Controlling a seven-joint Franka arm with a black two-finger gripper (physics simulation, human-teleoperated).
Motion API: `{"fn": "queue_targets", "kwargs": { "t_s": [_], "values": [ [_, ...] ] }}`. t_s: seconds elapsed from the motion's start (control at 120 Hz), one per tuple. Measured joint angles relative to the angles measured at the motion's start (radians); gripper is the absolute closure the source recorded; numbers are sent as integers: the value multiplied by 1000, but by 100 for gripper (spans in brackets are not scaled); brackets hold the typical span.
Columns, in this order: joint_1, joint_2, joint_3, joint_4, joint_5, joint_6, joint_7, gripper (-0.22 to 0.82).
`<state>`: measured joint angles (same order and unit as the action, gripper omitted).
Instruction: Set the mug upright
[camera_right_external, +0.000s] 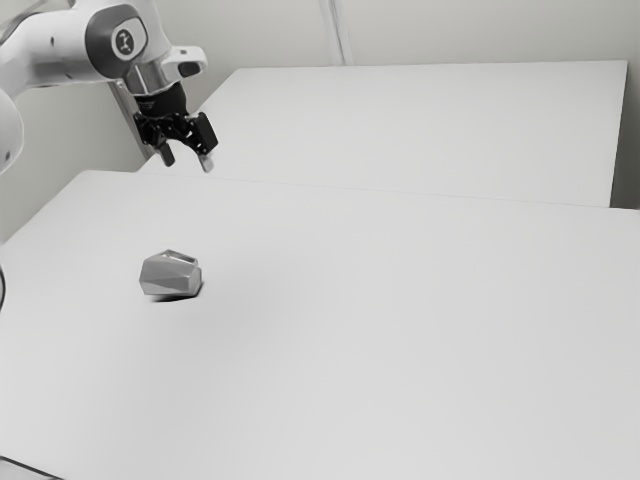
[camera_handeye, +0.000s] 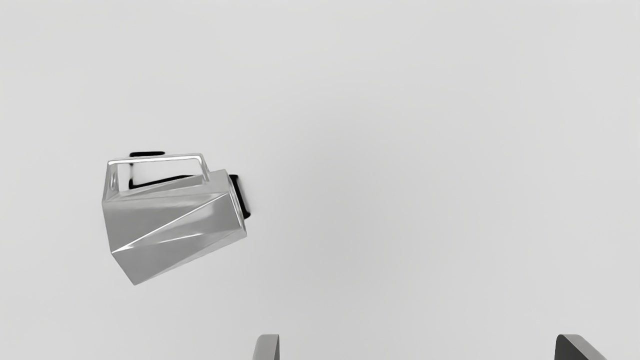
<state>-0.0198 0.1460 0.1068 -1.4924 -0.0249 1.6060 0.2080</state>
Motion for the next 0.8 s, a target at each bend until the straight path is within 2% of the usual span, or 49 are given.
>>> {"fn": "queue_targets", "kwargs": {
  "t_s": [0.1, 0.2, 0.258, 0.333, 0.425, 0.475, 0.608, 0.8],
  "values": [
    [2, 1, 5, -4, -35, 17, 17, 0],
    [2, 25, 79, -4, -122, 21, 36, 0],
    [53, 47, 85, -4, -175, 14, 50, 0],
    [205, 84, 4, 3, -240, 1, 77, 0],
    [448, 144, -183, 42, -284, -30, 115, 1],
    [532, 170, -240, 57, -297, -48, 138, 1],
    [651, 253, -282, 82, -320, -80, 209, 1],
    [726, 335, -269, 88, -390, -112, 307, 0]
  ]
}}
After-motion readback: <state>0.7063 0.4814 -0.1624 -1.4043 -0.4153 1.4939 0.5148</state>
